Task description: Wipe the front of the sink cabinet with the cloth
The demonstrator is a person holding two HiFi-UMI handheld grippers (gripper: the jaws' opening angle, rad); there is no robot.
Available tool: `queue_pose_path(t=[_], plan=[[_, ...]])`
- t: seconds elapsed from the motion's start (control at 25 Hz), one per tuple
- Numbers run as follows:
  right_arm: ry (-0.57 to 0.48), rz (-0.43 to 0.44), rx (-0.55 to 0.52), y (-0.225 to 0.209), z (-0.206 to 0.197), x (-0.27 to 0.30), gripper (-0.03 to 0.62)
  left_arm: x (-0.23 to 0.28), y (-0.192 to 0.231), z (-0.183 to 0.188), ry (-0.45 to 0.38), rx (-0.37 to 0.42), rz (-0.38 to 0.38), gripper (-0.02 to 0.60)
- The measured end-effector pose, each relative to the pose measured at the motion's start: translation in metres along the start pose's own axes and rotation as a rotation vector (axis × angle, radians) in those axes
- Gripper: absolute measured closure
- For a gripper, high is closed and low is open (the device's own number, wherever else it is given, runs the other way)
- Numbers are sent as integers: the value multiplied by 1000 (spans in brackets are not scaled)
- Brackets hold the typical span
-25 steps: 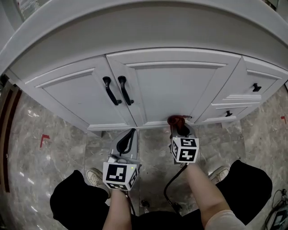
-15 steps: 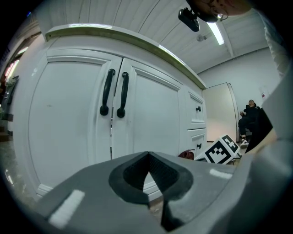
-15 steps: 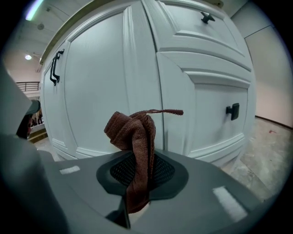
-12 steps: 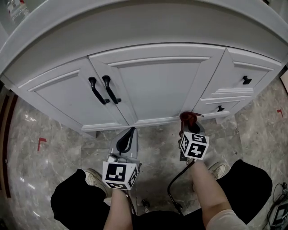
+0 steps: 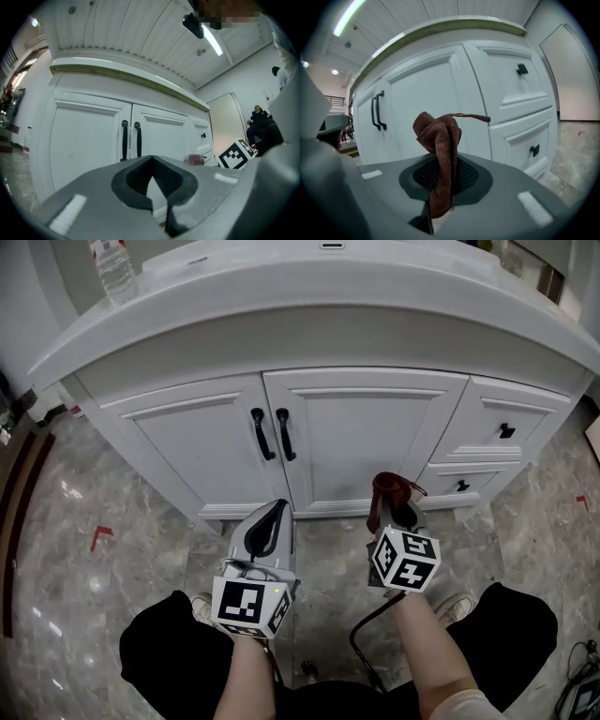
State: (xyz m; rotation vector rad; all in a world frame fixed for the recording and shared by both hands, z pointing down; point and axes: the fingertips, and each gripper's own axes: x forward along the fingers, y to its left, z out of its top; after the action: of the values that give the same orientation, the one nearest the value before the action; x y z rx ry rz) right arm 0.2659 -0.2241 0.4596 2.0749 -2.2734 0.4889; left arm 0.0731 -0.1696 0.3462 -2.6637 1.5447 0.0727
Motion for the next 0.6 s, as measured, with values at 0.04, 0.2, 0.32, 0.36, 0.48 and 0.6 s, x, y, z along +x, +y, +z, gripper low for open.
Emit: queue_pose_path(t=[0.04, 0.2, 0.32, 0.36, 0.48, 0.6], plan=[[-35, 24, -17, 16, 15, -9, 510, -7, 4, 11, -12, 0, 7, 581], [-153, 119, -91, 77, 59, -51, 510, -40, 18, 43, -50, -7, 33, 581], [-197, 154, -135, 108, 71, -81, 510, -65, 21, 52, -70, 12, 43, 581], [-206, 160, -149, 118, 71, -91, 510, -74, 20, 54, -76, 15, 43, 581], [-244, 167, -188, 143, 68, -123, 510, -104, 14, 56, -76, 29, 25, 581], [-269, 168, -219, 165, 60, -158, 510, -137, 5, 61, -83, 61, -6, 581]])
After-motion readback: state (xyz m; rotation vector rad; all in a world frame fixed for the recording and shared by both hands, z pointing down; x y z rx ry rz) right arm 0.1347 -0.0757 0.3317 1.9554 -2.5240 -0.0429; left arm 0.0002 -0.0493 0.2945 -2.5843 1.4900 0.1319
